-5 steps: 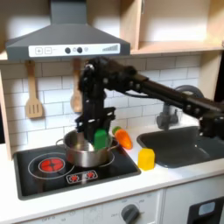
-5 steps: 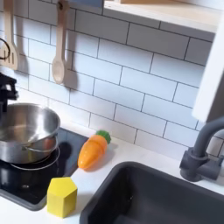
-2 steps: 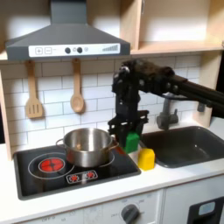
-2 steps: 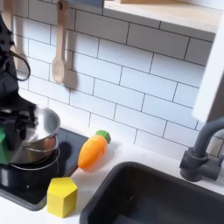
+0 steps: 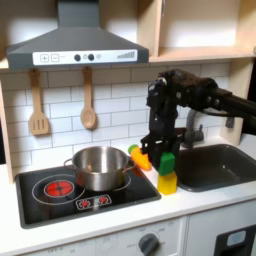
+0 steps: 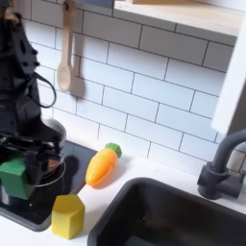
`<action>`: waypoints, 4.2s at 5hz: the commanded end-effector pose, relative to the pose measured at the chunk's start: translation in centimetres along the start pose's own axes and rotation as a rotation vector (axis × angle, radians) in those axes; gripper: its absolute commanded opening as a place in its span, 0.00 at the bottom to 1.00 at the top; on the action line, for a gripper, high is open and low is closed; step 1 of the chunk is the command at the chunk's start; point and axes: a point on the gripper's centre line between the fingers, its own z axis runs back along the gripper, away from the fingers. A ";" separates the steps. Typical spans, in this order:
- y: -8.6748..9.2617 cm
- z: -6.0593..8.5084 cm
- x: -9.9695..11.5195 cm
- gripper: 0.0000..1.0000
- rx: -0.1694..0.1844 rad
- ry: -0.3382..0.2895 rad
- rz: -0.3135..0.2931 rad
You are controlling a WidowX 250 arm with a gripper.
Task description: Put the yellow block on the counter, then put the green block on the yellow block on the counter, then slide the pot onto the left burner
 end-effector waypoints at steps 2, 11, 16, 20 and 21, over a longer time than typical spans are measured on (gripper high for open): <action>-3.5 -1.6 1.7 0.00 0.036 0.003 -0.060; -2.5 -3.4 1.3 0.00 0.074 0.096 -0.031; -2.9 -3.6 2.0 0.00 0.072 0.090 -0.026; -3.9 -3.8 2.1 0.00 0.071 0.084 -0.030; -4.1 -3.8 2.1 0.00 0.072 0.082 -0.028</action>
